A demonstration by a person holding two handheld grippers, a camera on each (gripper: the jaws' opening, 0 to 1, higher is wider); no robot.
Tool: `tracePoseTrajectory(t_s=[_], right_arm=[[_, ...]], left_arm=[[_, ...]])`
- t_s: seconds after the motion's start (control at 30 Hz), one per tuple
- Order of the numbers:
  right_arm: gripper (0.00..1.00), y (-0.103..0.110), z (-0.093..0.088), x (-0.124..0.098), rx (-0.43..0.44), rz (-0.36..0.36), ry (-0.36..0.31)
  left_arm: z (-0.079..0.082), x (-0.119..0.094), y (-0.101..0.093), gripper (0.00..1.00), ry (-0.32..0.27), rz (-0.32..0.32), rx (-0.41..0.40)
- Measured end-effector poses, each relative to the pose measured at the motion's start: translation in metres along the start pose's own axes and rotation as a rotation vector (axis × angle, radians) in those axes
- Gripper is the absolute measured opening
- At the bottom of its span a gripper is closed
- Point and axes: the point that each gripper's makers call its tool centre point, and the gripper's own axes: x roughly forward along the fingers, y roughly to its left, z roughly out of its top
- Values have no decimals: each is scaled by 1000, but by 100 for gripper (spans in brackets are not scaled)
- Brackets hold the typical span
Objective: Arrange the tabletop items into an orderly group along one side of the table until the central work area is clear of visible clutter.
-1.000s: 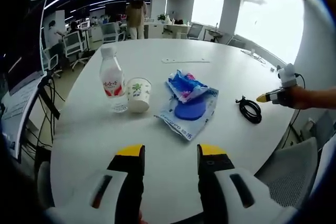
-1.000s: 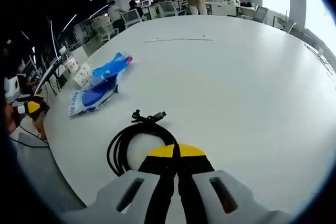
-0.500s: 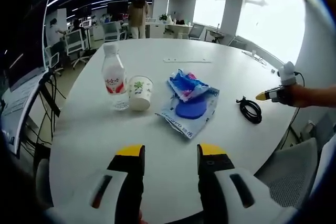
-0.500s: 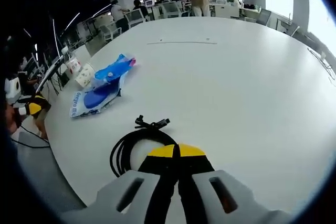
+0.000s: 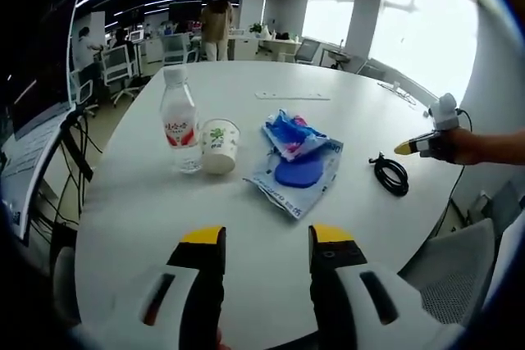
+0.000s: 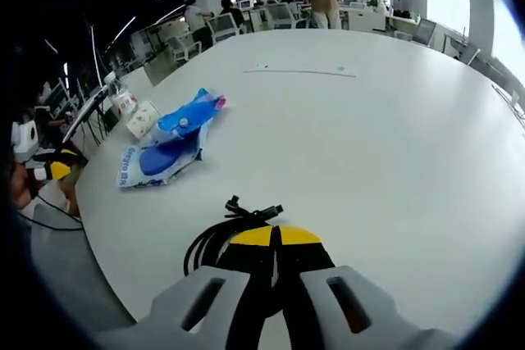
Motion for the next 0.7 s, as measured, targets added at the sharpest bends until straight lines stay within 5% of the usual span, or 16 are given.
tracePoseTrajectory(t_s=[0.7], right_arm=[[0, 20, 24, 22, -56, 63, 25]], left_arm=[[3, 4, 2, 39, -4, -5, -11]])
